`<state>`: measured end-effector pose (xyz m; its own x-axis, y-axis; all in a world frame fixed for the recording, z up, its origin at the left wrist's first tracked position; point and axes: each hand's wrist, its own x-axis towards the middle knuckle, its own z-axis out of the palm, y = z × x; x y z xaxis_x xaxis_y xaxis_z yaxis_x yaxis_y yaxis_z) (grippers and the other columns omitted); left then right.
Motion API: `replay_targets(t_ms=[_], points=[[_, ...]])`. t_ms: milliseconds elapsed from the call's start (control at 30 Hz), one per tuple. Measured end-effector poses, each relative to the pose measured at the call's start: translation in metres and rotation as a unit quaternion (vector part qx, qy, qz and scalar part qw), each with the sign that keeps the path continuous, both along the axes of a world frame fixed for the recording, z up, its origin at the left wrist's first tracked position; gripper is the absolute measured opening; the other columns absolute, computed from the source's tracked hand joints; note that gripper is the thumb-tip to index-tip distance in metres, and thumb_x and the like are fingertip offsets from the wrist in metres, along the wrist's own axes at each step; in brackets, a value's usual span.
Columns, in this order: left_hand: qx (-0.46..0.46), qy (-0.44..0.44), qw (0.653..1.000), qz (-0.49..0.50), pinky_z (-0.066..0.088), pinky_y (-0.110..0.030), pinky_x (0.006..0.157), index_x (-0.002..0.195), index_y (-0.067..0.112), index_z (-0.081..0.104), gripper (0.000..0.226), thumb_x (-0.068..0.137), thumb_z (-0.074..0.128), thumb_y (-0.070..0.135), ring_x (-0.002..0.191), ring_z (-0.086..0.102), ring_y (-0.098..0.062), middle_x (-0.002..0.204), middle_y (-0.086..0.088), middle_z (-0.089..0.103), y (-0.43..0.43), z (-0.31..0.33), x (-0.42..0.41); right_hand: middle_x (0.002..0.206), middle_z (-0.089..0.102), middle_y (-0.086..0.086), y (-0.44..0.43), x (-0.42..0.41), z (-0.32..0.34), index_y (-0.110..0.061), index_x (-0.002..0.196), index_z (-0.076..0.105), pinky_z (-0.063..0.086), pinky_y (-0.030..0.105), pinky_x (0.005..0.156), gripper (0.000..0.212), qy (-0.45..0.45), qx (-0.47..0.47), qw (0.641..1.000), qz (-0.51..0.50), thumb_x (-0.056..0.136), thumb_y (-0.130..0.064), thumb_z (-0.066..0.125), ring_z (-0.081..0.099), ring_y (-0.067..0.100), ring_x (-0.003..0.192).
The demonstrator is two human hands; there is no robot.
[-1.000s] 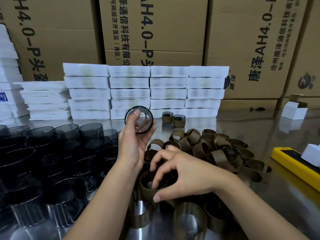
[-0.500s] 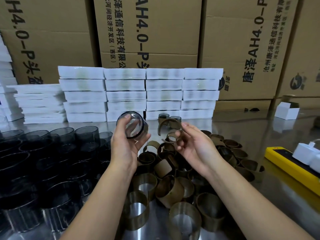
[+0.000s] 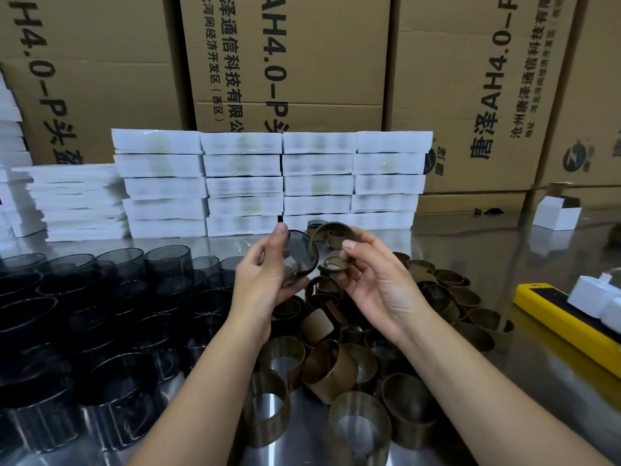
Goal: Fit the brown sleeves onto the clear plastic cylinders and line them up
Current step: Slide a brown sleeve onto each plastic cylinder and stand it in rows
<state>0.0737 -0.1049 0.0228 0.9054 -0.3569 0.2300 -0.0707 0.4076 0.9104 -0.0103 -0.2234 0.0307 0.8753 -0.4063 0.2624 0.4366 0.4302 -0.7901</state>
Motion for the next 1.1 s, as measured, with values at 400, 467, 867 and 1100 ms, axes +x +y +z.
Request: replay_targets(t_ms=[400, 467, 867, 1100], points=[[0.065, -0.044, 0.995, -0.068, 0.058, -0.038, 0.085, 0.123, 0.021, 0.057, 0.049, 0.079, 0.077, 0.024, 0.103, 0.068, -0.016, 0.118, -0.003, 0.064, -0.003, 0.0, -0.01, 0.083, 0.073, 0.004, 0.003, 0.003, -0.004, -0.01, 0.097, 0.066, 0.053, 0.019, 0.06, 0.031, -0.023, -0.033, 0.999, 0.012, 0.067, -0.013, 0.068, 0.068, 0.01, 0.068], [0.052, -0.036, 0.996, -0.068, 0.057, -0.04, 0.088, 0.125, 0.019, 0.057, 0.055, 0.075, 0.08, 0.022, 0.104, 0.068, -0.017, 0.12, -0.005, 0.064, -0.003, -0.001, -0.009, 0.087, 0.071, 0.005, 0.004, 0.003, -0.004, -0.011, 0.099, 0.065, 0.053, 0.019, 0.06, 0.035, -0.026, -0.037, 0.999, 0.001, 0.064, -0.012, 0.07, 0.067, 0.009, 0.069], [-0.013, -0.022, 0.998, -0.052, 0.058, -0.035, 0.08, 0.126, 0.017, 0.052, 0.068, 0.063, 0.074, 0.03, 0.099, 0.07, -0.019, 0.123, -0.01, 0.062, -0.004, -0.002, -0.004, 0.104, 0.068, -0.001, 0.005, 0.003, -0.009, -0.015, 0.114, 0.06, 0.051, 0.027, 0.076, 0.054, 0.032, -0.132, 0.99, -0.026, 0.062, -0.026, 0.072, 0.066, 0.01, 0.091], [-0.008, -0.058, 0.998, -0.018, 0.058, -0.036, 0.084, 0.11, 0.029, 0.06, 0.06, 0.054, 0.081, 0.032, 0.101, 0.069, -0.019, 0.12, -0.001, 0.062, -0.003, -0.003, -0.004, 0.107, 0.07, 0.004, 0.0, 0.004, -0.01, -0.014, 0.11, 0.062, 0.051, 0.028, 0.081, 0.026, 0.027, -0.143, 0.989, -0.038, 0.085, -0.009, 0.063, 0.066, 0.014, 0.094]])
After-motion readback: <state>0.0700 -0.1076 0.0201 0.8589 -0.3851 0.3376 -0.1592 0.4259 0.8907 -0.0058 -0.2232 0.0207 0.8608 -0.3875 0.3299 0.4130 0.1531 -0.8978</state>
